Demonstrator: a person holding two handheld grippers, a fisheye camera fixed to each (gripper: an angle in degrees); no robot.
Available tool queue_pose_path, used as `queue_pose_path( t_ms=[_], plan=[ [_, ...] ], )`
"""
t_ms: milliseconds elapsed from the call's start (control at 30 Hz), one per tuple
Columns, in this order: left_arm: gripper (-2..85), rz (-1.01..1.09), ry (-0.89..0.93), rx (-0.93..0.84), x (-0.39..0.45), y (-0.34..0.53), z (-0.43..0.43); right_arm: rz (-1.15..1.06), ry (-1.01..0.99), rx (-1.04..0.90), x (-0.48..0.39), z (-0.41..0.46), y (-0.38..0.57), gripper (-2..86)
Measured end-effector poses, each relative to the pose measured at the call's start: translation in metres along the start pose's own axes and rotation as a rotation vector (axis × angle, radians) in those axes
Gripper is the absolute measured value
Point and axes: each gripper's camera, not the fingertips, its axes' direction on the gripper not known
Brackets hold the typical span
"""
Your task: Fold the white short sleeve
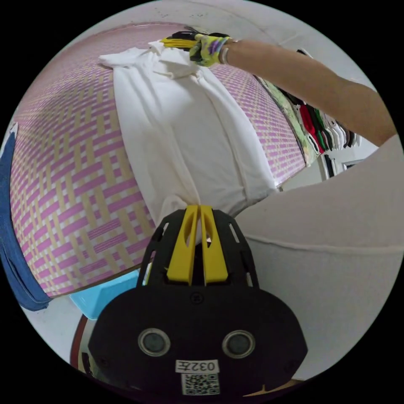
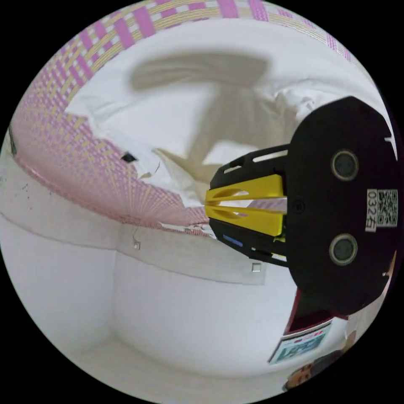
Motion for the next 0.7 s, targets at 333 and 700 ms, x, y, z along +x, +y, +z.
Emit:
queue_pose_path(
  t_ms=[333, 700],
  plan=[
    [3.2, 0.015, 0.097, -0.020, 0.010, 0.012, 0.004, -0.034, 0.369, -0.067, 0.006, -0.018, 0.008, 5.2],
    [2.2, -0.319, 0.269, 0.384, -0.058, 0.130, -0.059, -0.395, 0.097, -0.571, -0.037, 0.029, 0.201, 5.2]
  ],
)
